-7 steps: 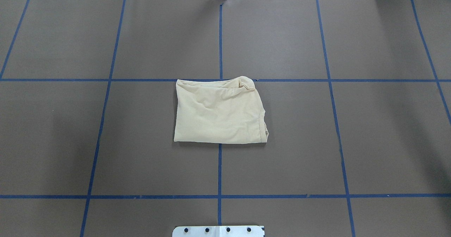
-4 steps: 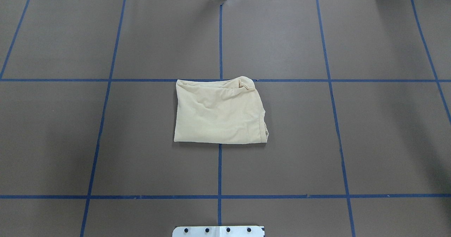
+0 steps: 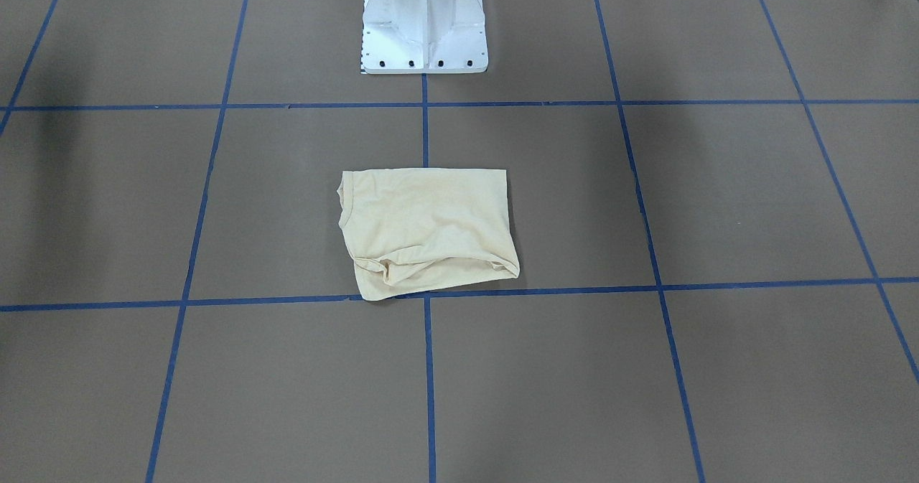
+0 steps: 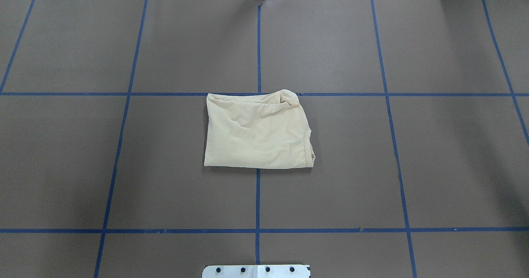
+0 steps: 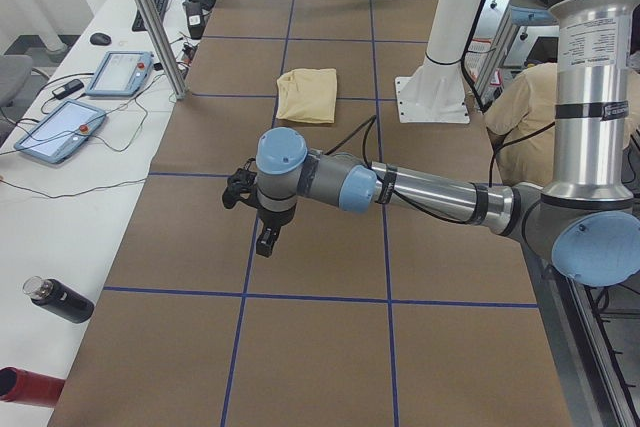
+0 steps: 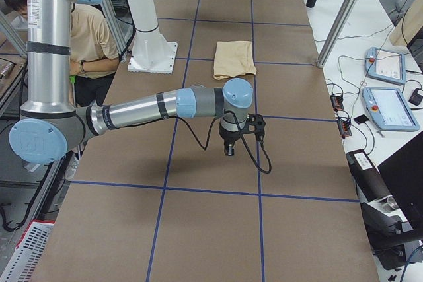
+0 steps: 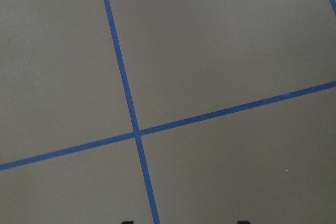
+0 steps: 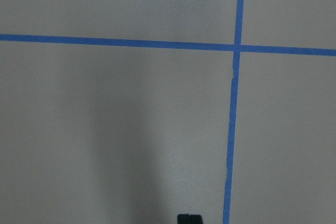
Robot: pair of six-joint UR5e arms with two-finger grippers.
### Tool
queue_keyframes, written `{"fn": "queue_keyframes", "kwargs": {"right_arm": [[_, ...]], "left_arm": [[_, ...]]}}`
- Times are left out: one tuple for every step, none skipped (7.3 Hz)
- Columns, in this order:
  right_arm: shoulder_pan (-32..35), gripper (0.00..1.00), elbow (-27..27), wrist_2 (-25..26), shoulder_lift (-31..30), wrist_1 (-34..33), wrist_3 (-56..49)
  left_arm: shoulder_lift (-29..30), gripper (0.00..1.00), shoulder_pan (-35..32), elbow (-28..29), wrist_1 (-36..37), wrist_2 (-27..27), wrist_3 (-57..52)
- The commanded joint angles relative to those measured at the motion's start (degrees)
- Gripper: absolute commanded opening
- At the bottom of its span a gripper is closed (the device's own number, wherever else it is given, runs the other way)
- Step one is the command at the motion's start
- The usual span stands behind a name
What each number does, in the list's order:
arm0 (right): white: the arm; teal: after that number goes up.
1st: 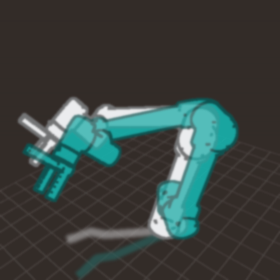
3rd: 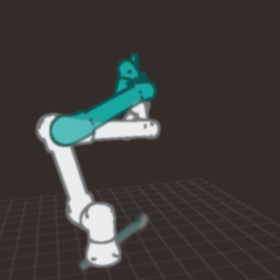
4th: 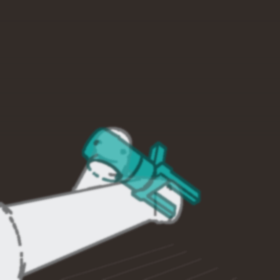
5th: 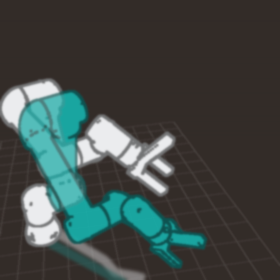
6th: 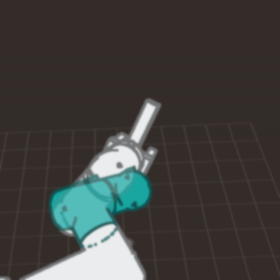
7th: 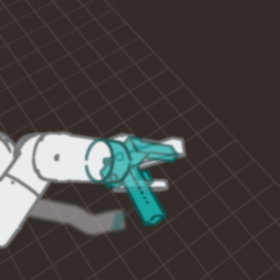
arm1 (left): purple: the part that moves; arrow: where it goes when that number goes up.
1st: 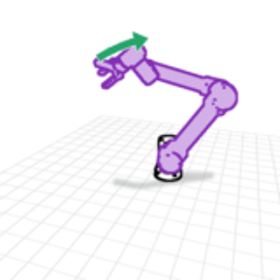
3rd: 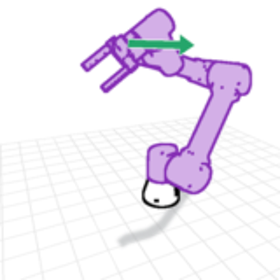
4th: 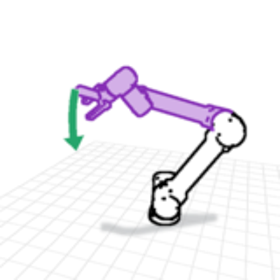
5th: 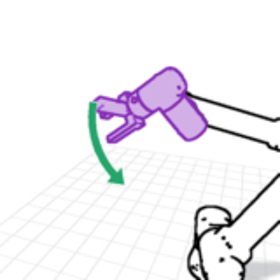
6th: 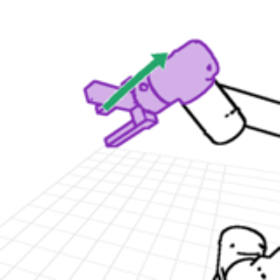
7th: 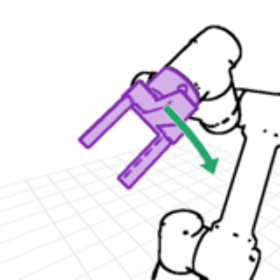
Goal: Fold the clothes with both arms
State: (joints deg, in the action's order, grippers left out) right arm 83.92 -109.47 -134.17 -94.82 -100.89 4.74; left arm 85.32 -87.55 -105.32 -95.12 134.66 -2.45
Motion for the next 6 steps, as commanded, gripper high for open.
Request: {"fn": "queue_keyframes", "kwargs": {"right_arm": [[-0.07, 1.00, 0.13, -0.30, -0.19, 0.08, 0.10], [-0.07, 1.00, 0.39, -0.13, -0.19, 0.25, 0.10], [-0.07, 1.00, 0.66, -0.04, -0.11, 0.34, 0.10], [-0.07, 1.00, 1.53, -0.39, -0.10, 0.34, 0.27], [-0.07, 1.00, 2.84, -0.48, -0.02, 0.34, 0.27], [-0.07, 1.00, 3.20, -0.83, 0.24, 0.43, 0.19]], "left_arm": [[-0.59, 1.00, -0.17, -1.38, 0.03, -0.18, 2.72], [-0.77, 1.00, -0.25, -1.38, 0.03, -0.27, 2.54], [-0.77, 1.00, -0.17, -1.47, 0.03, -0.36, 2.54], [-0.68, 1.00, -0.17, -1.56, 0.03, -0.19, 2.98], [-0.77, 1.00, -0.17, -2.08, 0.03, 0.08, 2.63], [-0.77, 1.00, -0.17, -2.09, 0.03, 0.08, 2.63]]}}
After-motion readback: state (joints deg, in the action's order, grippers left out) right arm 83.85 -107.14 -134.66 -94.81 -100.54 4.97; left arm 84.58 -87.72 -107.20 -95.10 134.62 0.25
